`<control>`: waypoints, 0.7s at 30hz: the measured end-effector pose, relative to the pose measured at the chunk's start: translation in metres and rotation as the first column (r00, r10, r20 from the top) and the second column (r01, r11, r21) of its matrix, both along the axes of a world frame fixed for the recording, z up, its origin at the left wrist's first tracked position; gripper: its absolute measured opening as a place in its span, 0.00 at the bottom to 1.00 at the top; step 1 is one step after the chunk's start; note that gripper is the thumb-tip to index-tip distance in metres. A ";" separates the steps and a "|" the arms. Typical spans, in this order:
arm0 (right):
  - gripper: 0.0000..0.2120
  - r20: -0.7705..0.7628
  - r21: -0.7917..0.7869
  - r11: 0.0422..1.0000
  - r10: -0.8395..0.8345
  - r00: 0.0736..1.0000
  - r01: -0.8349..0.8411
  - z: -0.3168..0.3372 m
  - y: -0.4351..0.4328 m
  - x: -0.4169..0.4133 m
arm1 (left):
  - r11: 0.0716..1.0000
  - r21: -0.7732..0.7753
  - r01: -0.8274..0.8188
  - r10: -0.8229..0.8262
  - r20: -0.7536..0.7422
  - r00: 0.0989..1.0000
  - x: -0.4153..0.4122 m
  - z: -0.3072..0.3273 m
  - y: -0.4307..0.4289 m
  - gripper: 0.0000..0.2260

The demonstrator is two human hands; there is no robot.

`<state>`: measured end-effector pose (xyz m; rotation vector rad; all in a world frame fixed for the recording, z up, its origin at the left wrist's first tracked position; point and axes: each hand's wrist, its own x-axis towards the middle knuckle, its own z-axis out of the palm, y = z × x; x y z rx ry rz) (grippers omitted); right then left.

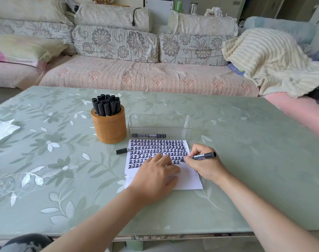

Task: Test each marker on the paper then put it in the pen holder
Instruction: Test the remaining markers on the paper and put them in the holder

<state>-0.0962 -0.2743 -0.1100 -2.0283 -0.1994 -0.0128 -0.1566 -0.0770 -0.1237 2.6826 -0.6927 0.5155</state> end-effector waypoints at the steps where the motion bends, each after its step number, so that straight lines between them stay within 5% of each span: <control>1: 0.16 -0.004 -0.001 1.000 0.006 1.000 -0.006 0.000 0.000 0.000 | 1.000 0.003 -0.004 0.004 -0.002 1.000 0.000 0.000 0.000 0.10; 21: 0.12 0.030 0.021 0.998 0.051 0.998 -0.051 -0.001 0.000 -0.001 | 1.000 -0.012 -0.017 0.017 -0.013 1.000 -0.001 0.000 0.000 0.09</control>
